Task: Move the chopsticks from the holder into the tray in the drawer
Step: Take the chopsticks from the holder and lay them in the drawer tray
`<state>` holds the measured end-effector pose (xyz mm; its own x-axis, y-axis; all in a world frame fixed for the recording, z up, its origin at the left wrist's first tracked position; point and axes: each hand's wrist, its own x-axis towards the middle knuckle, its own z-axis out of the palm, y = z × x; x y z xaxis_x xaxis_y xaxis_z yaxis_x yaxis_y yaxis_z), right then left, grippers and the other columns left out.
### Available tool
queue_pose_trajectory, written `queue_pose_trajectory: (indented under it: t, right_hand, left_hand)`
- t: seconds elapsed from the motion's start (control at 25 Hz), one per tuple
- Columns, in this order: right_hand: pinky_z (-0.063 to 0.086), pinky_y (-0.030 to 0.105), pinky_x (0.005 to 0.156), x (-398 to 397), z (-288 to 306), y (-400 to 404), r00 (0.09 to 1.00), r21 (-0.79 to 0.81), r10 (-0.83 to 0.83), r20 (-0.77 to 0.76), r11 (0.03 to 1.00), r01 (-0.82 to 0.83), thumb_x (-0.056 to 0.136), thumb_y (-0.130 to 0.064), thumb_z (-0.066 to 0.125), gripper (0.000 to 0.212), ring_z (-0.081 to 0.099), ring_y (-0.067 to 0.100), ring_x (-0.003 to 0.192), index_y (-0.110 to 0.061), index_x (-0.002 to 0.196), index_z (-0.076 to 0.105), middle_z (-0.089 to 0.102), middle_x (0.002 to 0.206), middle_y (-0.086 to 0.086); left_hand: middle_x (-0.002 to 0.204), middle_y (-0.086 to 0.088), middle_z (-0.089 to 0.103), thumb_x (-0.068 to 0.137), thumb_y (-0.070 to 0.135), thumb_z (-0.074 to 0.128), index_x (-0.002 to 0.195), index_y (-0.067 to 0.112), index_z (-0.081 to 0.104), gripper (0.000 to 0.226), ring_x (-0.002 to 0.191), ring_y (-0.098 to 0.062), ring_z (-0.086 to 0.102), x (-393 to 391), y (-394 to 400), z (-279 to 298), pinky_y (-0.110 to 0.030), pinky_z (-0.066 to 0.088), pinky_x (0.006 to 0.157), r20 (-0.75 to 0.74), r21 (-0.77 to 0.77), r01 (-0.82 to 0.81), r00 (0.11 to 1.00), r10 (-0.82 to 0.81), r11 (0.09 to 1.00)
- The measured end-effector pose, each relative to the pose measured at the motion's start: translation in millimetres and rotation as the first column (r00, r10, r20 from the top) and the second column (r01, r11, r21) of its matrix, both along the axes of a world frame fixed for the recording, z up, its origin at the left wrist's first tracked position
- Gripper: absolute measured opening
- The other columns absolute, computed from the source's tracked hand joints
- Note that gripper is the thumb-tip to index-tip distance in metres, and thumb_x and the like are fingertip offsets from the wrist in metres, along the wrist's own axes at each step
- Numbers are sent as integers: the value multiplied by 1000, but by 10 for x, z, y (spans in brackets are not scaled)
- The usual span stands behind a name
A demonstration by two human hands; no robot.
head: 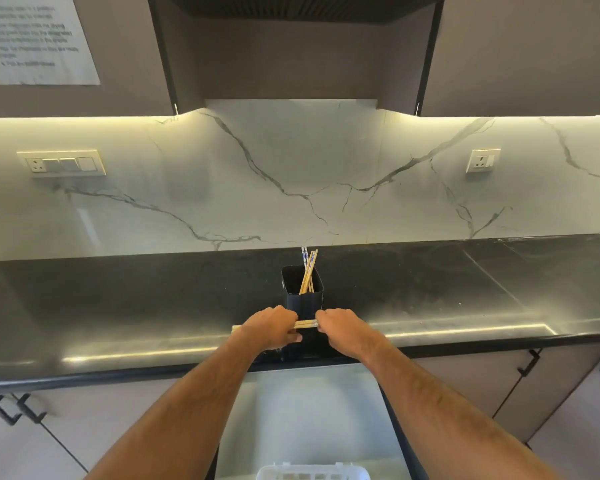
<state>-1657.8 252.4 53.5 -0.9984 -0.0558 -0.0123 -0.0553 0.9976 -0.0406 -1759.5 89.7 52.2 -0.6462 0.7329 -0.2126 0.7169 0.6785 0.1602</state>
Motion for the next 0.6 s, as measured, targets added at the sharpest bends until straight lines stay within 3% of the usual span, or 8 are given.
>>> queue_pose_trajectory:
  t: [0.2,0.4,0.6]
  right_hand:
    - [48,44,90,151,-179,-73,999,127,-18,-46,992,24,100,-20,58,21,66,26,99,-13,120,56,69,112,8]
    - [57,41,91,440,-545,-333,998,89,-12,67,996,6,96,-4,60,32,66,30,104,-9,127,56,66,123,13]
    - [53,36,95,689,-934,-446,995,32,-76,67,997,74,101,-11,57,31,66,29,108,-10,132,56,66,126,13]
  left_hand:
    - [103,-10,65,106,30,49,116,11,57,23,83,-22,62,182,-159,-273,-38,54,80,-93,-55,44,994,-49,998]
    - [104,-9,66,105,23,52,118,12,53,18,82,-22,63,531,-174,-707,-35,52,77,-85,-26,106,990,-108,994]
    - [117,-9,66,103,19,55,124,14,51,22,97,-25,67,857,-320,-1072,-32,52,81,-95,96,99,991,-90,990]
